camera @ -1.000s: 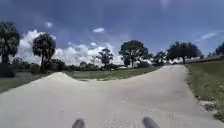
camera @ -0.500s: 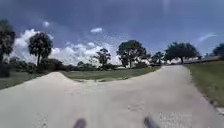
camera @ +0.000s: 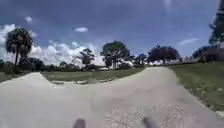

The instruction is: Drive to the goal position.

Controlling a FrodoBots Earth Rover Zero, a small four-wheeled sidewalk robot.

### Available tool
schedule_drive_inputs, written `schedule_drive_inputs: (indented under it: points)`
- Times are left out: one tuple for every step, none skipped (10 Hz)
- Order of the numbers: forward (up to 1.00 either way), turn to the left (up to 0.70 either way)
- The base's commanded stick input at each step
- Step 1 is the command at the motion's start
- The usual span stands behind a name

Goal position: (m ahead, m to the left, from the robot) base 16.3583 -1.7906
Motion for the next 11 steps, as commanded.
schedule_drive_inputs:
  points:
    - [0.70, -0.35]
    - [0.70, -0.16]
    - [0.70, 0.00]
    - [0.70, 0.00]
    - [0.70, 0.00]
    - [0.70, 0.00]
    - [0.70, 0.00]
    - [0.70, 0.00]
    - [0.70, 0.00]
    - [0.70, 0.00]
    - [0.70, 0.00]
